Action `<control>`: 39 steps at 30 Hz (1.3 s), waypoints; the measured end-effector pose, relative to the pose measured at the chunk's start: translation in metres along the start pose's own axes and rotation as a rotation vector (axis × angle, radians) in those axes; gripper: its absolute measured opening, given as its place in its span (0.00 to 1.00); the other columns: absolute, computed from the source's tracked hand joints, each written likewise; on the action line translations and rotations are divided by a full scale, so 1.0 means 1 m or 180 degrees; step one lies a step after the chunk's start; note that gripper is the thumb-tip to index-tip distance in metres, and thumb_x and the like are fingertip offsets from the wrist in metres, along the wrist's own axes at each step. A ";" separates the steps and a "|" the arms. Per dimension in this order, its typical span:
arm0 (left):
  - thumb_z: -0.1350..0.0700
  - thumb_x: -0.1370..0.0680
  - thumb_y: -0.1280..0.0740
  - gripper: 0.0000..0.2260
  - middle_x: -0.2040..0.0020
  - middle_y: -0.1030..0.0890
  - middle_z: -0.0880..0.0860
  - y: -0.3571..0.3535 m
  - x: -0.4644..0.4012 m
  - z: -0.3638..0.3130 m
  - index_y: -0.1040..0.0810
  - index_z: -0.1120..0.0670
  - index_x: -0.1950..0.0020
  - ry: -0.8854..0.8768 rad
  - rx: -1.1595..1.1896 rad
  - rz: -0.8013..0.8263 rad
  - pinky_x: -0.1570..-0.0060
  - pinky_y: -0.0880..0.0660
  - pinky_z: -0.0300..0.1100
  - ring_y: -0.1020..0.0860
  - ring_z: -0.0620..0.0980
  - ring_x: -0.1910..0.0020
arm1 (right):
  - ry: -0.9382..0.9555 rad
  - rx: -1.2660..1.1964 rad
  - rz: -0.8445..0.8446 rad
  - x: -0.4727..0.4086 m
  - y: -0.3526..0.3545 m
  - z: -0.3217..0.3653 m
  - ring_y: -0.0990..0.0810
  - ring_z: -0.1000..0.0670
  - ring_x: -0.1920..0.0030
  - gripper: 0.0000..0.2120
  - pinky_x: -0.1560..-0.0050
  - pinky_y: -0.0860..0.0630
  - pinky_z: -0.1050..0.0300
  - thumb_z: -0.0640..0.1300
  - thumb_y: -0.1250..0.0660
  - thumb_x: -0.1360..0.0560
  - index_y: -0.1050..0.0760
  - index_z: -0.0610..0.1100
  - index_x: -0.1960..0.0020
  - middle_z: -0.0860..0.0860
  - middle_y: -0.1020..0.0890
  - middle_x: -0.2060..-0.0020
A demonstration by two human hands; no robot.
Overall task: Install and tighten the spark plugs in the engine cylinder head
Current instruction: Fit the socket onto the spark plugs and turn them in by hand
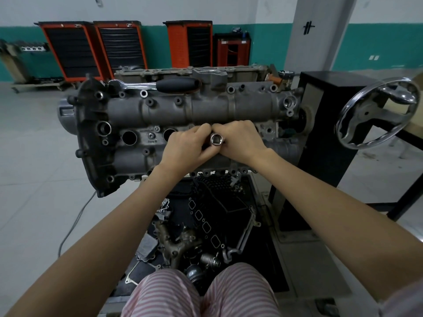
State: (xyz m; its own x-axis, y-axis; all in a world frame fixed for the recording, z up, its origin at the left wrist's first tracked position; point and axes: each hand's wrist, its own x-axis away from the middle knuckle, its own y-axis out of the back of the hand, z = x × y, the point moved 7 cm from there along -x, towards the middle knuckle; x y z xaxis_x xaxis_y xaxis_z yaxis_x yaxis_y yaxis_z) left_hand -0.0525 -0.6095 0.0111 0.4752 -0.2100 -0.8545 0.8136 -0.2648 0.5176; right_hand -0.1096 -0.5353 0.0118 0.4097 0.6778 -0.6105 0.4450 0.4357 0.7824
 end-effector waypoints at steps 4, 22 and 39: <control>0.49 0.26 0.36 0.18 0.75 0.26 0.55 0.000 -0.001 0.002 0.29 0.60 0.70 0.0079 0.0101 0.0028 0.77 0.36 0.40 0.26 0.56 0.77 | -0.0172 -0.0186 -0.0130 0.002 0.004 -0.002 0.22 0.37 0.70 0.07 0.70 0.39 0.56 0.41 0.33 0.32 0.25 0.38 0.66 0.40 0.20 0.71; 0.49 0.25 0.37 0.16 0.73 0.25 0.54 -0.002 0.000 0.001 0.29 0.59 0.67 0.0002 0.0067 0.0065 0.76 0.38 0.39 0.27 0.56 0.77 | -0.0156 -0.0242 -0.0290 0.003 0.009 0.000 0.23 0.38 0.74 0.07 0.72 0.38 0.56 0.39 0.30 0.33 0.24 0.38 0.68 0.41 0.21 0.74; 0.49 0.26 0.39 0.17 0.74 0.26 0.55 0.001 -0.001 0.002 0.30 0.60 0.67 0.0106 -0.0009 0.0025 0.77 0.40 0.38 0.28 0.57 0.78 | -0.0106 -0.0024 0.0106 0.002 -0.001 -0.002 0.21 0.37 0.59 0.10 0.66 0.40 0.53 0.46 0.38 0.26 0.24 0.40 0.58 0.41 0.18 0.61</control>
State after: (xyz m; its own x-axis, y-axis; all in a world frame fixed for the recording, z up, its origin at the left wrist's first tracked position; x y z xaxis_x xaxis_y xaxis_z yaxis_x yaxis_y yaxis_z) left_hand -0.0526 -0.6116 0.0126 0.4923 -0.1805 -0.8515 0.8108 -0.2607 0.5241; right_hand -0.1106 -0.5337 0.0103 0.4506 0.6719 -0.5877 0.4248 0.4177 0.8032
